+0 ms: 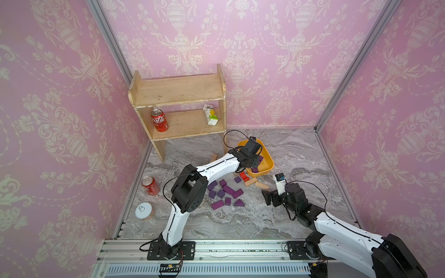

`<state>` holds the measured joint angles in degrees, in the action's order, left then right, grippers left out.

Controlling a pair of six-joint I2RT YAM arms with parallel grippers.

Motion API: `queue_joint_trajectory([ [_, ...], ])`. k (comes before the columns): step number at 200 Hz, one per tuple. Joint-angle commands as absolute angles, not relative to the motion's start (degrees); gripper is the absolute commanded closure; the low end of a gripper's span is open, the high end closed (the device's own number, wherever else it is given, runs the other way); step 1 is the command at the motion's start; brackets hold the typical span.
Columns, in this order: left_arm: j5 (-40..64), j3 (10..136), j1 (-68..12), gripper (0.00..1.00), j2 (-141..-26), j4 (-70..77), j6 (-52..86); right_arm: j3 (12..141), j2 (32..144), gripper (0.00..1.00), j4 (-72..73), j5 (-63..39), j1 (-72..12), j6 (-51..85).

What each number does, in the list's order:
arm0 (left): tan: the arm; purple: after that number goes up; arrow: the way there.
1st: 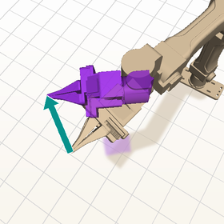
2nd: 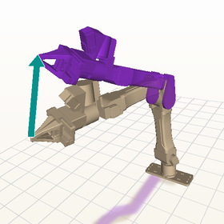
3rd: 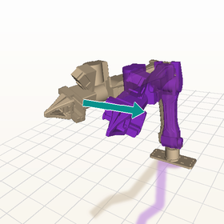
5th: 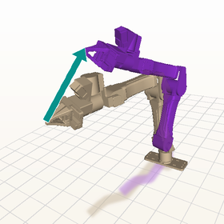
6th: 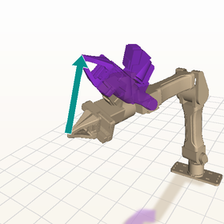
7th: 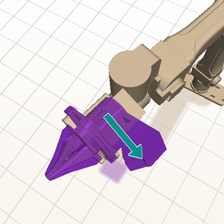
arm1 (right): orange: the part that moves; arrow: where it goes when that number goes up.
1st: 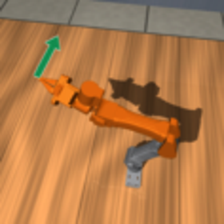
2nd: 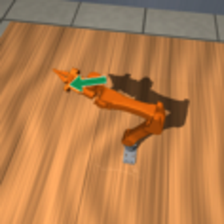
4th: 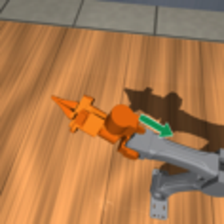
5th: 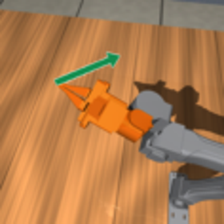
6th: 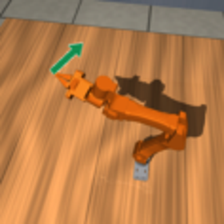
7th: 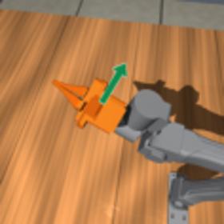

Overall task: Pick purple bricks into the storage bin
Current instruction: Place the building block in the storage box.

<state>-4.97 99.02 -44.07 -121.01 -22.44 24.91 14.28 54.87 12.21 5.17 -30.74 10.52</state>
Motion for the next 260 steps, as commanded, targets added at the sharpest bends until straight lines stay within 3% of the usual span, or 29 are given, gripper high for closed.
queue_joint_trajectory([
  [1, -4.1, 101.6, -44.4, 0.81, -123.0, -24.3, 23.7, 14.4, 55.0, 0.0, 12.6, 6.4, -30.4, 11.0],
  [122, -4.6, 106.5, -44.4, 0.78, -129.6, -26.3, 22.9, 15.2, 56.8, 0.0, 12.1, 6.9, -30.4, 10.9],
  [141, -4.9, 108.5, -44.4, 0.71, -131.0, -27.4, 22.7, 15.4, 57.1, 0.0, 12.1, 6.7, -30.4, 10.9],
  [180, -5.8, 109.8, -44.3, 0.37, -131.6, -27.5, 22.6, 15.6, 57.6, 0.0, 11.9, 6.9, -30.4, 10.9],
  [229, -8.6, 108.4, -44.4, 0.32, -127.9, -27.7, 21.4, 15.6, 57.5, 0.0, 12.0, 8.4, -30.4, 11.7],
  [260, -12.4, 99.4, -44.2, 0.31, -119.6, -23.1, 20.9, 15.1, 56.9, 0.0, 12.5, 8.1, -30.4, 11.7],
])
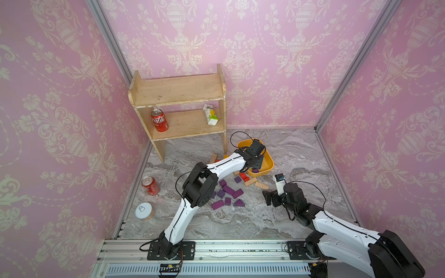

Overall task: Pick purple bricks into the storage bin
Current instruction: Place the building block in the storage box, then pick up the building block from the center of the board.

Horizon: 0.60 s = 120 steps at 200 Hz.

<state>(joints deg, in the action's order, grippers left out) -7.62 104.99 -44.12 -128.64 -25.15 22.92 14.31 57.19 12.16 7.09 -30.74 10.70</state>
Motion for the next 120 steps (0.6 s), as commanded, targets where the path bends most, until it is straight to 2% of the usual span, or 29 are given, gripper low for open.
queue_joint_trajectory([
  [1, -12.6, 99.1, -44.2, 0.32, -119.5, -22.8, 20.9, 15.1, 56.9, 0.0, 12.6, 8.0, -30.4, 11.7],
  [38, -20.0, 87.1, -43.9, 0.28, -107.1, -21.1, 19.2, 15.0, 57.1, 0.0, 13.6, 2.2, -30.4, 10.6],
  [63, -23.2, 77.7, -43.8, 0.22, -97.8, -20.0, 19.7, 15.7, 57.9, 0.03, 14.0, -0.8, -31.1, 10.3],
  [120, -24.6, 46.5, -43.5, 0.08, -70.3, -2.3, 13.1, 27.4, 67.0, 0.11, 9.0, -2.9, -38.5, 8.2],
])
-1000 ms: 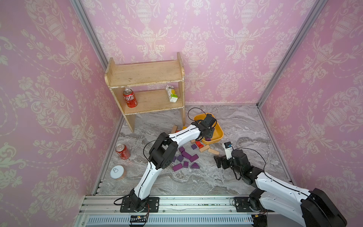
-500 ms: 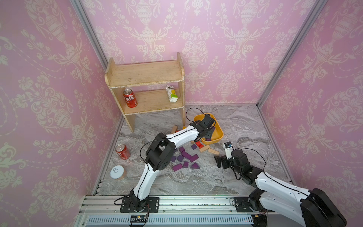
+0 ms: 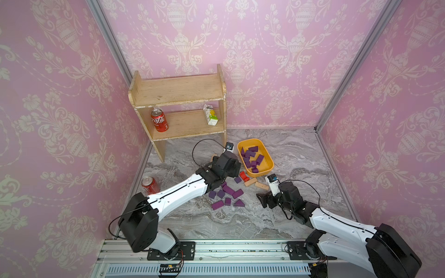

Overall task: Pick purple bricks into the storage bin
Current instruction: Pick up the building block from the center of the board.

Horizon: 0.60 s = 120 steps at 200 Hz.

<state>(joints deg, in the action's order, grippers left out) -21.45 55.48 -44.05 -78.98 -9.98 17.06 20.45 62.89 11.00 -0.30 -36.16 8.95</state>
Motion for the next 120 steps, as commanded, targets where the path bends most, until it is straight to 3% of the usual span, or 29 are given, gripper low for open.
queue_joint_trajectory([
  [1, -24.6, 46.1, -43.5, 0.08, -69.8, -2.1, 13.0, 27.6, 67.3, 0.12, 9.0, -3.1, -38.6, 8.3],
  [60, -22.2, 27.7, -41.3, 0.01, -46.0, 1.6, 10.2, 44.4, 85.6, 0.31, 3.4, -10.4, -42.3, 7.6],
  [120, -21.3, 22.5, -40.7, 0.01, -38.2, -0.1, 10.3, 52.1, 95.5, 0.31, 3.5, -12.2, -45.3, 6.9],
])
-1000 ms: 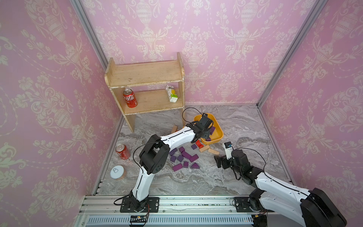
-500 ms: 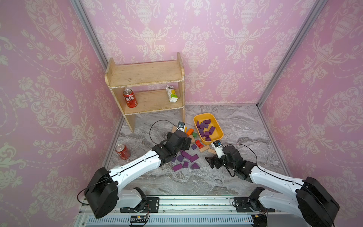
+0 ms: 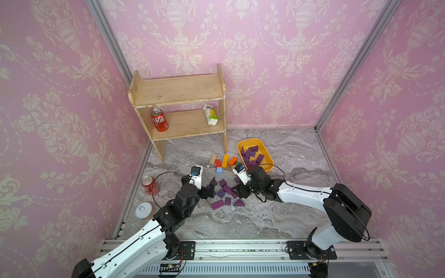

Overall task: Pick purple bricks into the storage bin
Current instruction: Pick up the building block from the center of the board.

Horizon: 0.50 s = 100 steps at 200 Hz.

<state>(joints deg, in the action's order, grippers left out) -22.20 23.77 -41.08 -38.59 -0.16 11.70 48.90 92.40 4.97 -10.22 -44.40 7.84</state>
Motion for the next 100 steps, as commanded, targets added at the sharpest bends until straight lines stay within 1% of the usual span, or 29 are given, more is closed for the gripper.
queue_joint_trajectory([
  [1, -21.3, 22.4, -40.6, 0.01, -38.2, -0.1, 10.3, 52.3, 95.7, 0.31, 3.6, -12.3, -45.3, 6.9],
  [34, -20.9, 22.6, -40.6, 0.01, -40.5, 0.8, 9.5, 57.7, 101.5, 0.31, 2.4, -13.4, -46.2, 6.7],
  [48, -21.3, 22.5, -40.5, 0.01, -41.0, 1.6, 9.2, 60.0, 103.8, 0.33, 1.9, -13.0, -46.3, 6.4],
  [61, -21.1, 22.3, -40.4, 0.01, -41.1, 2.6, 9.0, 61.7, 105.5, 0.38, 1.4, -12.4, -46.4, 6.3],
  [100, -20.4, 21.6, -39.9, 0.01, -40.4, 2.6, 8.8, 66.5, 109.5, 0.43, -2.3, -10.9, -46.4, 6.1],
])
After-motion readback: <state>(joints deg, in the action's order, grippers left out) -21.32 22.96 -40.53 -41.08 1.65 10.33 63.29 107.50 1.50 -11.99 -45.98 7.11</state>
